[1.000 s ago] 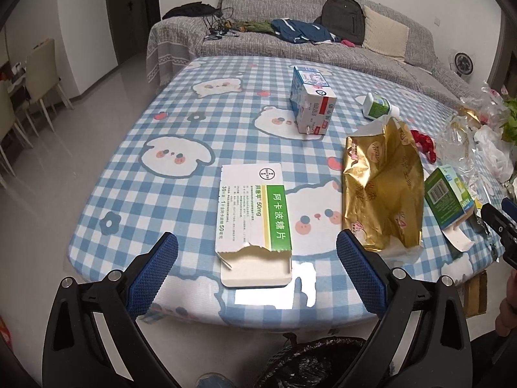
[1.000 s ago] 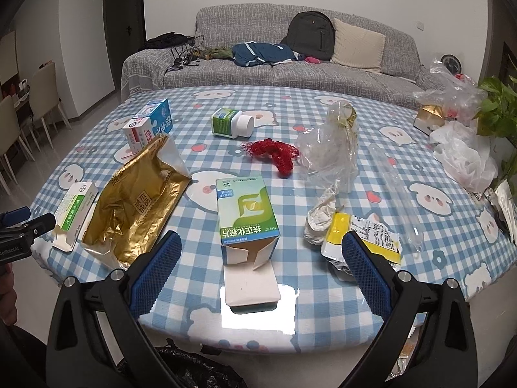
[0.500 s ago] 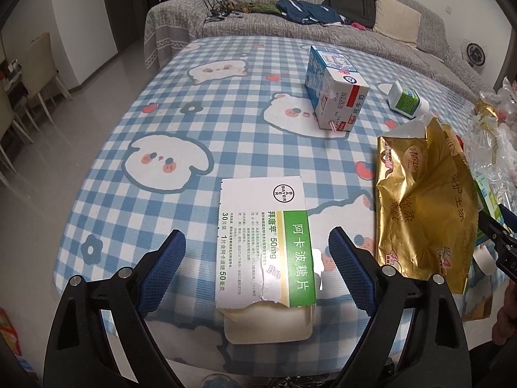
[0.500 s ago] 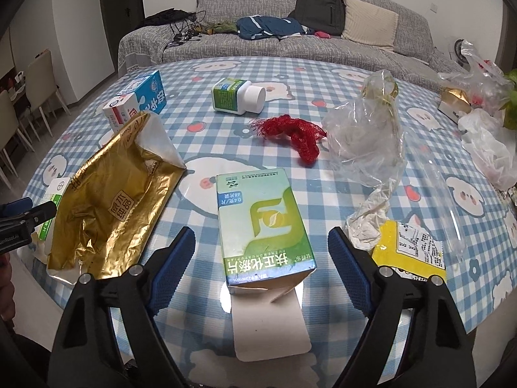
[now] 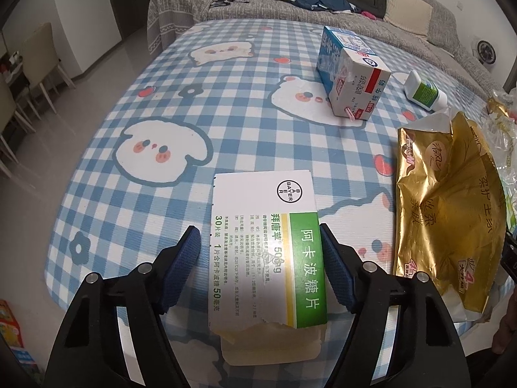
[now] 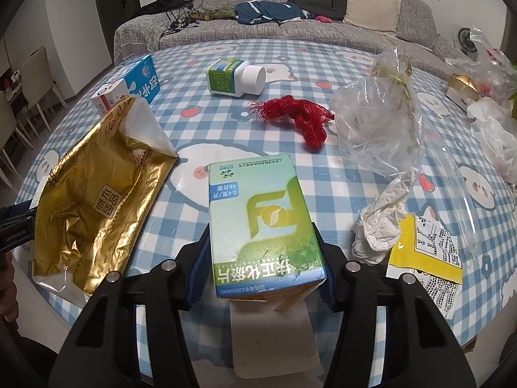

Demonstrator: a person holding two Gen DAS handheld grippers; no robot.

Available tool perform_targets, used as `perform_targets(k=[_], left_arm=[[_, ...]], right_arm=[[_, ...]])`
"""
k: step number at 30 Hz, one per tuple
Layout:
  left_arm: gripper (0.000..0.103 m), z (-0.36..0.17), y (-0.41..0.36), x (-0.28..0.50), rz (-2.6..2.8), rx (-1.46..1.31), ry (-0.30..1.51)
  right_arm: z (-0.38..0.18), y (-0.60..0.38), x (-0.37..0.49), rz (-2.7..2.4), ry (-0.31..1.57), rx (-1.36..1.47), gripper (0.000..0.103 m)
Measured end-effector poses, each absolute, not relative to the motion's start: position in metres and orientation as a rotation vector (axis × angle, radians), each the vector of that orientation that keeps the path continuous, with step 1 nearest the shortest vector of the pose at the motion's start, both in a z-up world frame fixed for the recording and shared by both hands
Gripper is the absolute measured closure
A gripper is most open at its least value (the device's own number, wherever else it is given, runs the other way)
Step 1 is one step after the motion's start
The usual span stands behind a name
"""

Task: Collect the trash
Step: 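Grasp the white-green medicine box with the left tool while the right tool grasps the green box, then lift both boxes and carry them over the black trash bin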

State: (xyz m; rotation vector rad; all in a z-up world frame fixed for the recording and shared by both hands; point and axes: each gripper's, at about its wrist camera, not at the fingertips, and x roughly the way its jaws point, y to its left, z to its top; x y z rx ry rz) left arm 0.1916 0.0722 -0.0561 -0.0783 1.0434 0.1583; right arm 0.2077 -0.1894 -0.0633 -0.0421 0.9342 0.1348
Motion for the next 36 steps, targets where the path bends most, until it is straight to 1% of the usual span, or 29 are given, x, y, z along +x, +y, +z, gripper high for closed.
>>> perform_targets(k=[3,12,19,36], left_arm=[[0.04,-0.056,0.073,0.191,0.171,-0.077,1.04],[0.041,-0.053,0.075,0.185,0.148,-0.112,1.04],[0.041,-0.033,0.066,0.165,0.127,-0.112,0.985],[0.041,0.01,0.053,0.075,0.088,-0.114,0.884]], right_arm=[[-0.063,-0.19,0.207,0.14,0.932,-0.034,0.056],[-0.058,-0.193,0.201,0.126,0.92,-0.03,0.057],[-0.043,-0.198,0.184,0.125,0.89,-0.028,0.057],[-0.001,-0.197,0.1,0.139,0.807,-0.002,0.057]])
